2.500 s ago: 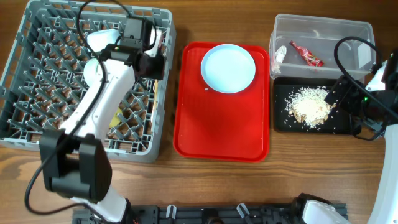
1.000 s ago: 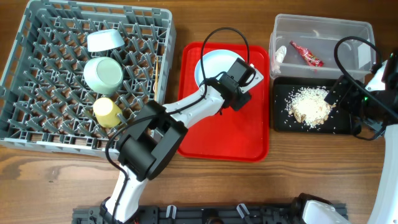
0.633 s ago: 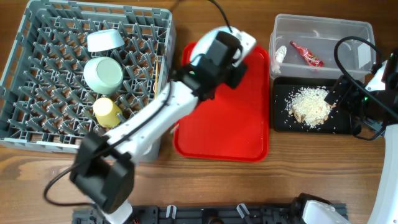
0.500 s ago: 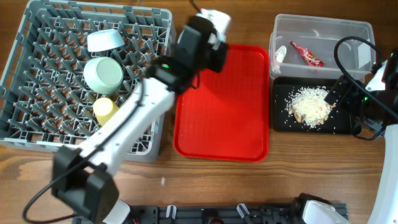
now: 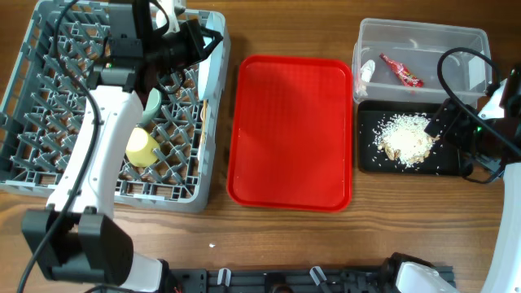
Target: Sort waste into correct bins and load items into the dishwasher rack
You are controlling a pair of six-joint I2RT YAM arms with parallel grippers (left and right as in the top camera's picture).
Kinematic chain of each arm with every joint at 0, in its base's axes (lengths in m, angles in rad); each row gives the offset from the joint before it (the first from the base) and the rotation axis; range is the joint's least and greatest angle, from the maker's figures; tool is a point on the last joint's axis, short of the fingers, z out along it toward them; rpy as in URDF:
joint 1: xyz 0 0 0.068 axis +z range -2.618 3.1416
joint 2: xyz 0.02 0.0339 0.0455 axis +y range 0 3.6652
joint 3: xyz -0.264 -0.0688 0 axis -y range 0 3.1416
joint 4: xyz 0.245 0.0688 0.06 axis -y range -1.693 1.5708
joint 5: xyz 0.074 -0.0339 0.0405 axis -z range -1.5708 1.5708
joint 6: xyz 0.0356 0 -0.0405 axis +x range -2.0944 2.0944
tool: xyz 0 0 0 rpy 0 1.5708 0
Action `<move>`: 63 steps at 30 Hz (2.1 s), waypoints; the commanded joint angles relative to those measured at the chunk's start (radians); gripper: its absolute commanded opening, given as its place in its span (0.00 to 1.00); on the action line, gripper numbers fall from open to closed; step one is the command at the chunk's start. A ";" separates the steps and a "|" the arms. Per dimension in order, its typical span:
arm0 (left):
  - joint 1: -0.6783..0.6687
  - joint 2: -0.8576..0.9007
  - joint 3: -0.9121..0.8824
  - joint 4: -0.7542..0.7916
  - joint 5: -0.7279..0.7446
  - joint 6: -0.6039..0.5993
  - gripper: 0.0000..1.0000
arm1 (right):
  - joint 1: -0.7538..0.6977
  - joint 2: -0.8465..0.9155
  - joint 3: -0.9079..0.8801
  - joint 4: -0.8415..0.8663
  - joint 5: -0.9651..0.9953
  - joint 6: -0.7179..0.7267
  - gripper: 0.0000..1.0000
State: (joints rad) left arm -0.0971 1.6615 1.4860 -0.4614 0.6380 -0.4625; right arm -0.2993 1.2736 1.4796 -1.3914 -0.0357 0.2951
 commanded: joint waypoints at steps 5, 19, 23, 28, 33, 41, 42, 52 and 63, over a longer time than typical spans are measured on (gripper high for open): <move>0.084 0.095 0.006 0.005 -0.013 -0.013 0.49 | -0.004 0.004 -0.003 -0.001 -0.002 0.016 1.00; 0.093 -0.116 0.006 -0.458 -0.647 0.088 1.00 | 0.086 0.030 -0.003 0.264 -0.265 -0.091 1.00; 0.093 -0.104 0.005 -0.632 -0.726 0.088 1.00 | 0.280 0.164 -0.003 0.384 -0.194 -0.164 1.00; 0.093 -0.104 0.003 -0.764 -0.680 0.089 1.00 | 0.308 0.309 -0.003 0.257 -0.147 -0.161 1.00; 0.093 -0.179 -0.092 -0.727 -0.587 0.144 1.00 | 0.308 0.255 -0.003 0.234 -0.118 -0.163 1.00; 0.093 -0.700 -0.539 -0.460 -0.575 0.181 1.00 | 0.309 -0.061 -0.119 0.348 -0.045 -0.165 1.00; 0.093 -0.785 -0.577 -0.454 -0.574 0.204 1.00 | 0.309 -0.133 -0.184 0.382 -0.044 -0.165 1.00; 0.093 -1.077 -0.668 -0.483 -0.552 0.163 1.00 | 0.309 -0.435 -0.390 0.407 0.011 -0.162 1.00; 0.093 -1.077 -0.668 -0.493 -0.552 0.163 1.00 | 0.309 -0.272 -0.392 0.407 0.011 -0.162 1.00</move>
State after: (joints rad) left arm -0.0044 0.5854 0.8253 -0.9539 0.0769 -0.2905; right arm 0.0105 0.9916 1.1000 -0.9829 -0.0433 0.1436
